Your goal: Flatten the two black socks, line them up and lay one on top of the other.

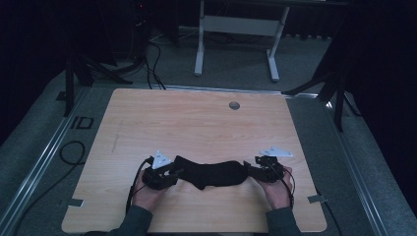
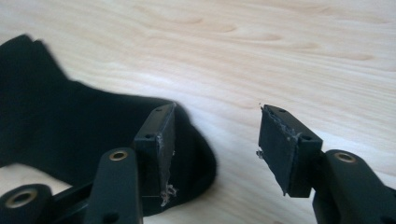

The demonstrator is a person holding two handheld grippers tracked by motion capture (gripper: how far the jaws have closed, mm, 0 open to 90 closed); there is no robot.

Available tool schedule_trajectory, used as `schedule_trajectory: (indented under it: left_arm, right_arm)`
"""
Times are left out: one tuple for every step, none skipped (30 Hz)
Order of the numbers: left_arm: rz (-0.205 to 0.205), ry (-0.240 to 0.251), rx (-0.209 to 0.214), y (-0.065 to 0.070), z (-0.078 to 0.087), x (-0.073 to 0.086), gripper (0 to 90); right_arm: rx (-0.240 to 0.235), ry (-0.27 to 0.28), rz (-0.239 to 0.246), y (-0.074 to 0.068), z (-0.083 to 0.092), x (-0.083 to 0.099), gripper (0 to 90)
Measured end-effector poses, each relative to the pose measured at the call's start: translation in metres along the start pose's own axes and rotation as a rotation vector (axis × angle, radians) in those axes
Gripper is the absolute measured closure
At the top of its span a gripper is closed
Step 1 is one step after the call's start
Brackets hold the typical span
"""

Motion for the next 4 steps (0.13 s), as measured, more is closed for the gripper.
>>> schedule_trajectory:
  left_arm:
    - [0.001, 0.001, -0.006, -0.002, 0.001, 0.0, 53.8]
    - [0.01, 0.003, -0.013, -0.004, 0.002, 0.0, 53.6]
    - [0.013, 0.001, -0.02, -0.006, 0.003, 0.001, 53.3]
    - [0.017, -0.002, -0.027, -0.008, 0.004, 0.001, 52.9]
  right_arm:
    - [0.011, 0.003, -0.009, 0.004, 0.0, 0.0, 44.9]
    - [0.028, 0.011, -0.019, 0.008, -0.001, 0.0, 44.9]
    - [0.056, 0.027, -0.023, 0.013, -0.001, 0.0, 45.1]
    - [0.087, 0.039, -0.024, 0.018, -0.002, 0.0, 45.1]
Point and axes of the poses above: each handheld gripper's, and its own axes: z roughly backward along the jaws, x roughly out of its underside, y roughly to its right, the point moved 2 cm from there along -z, roughly forward along the jaws, and after that the axes turned 13 degrees about -z, right-handed, at the moved point
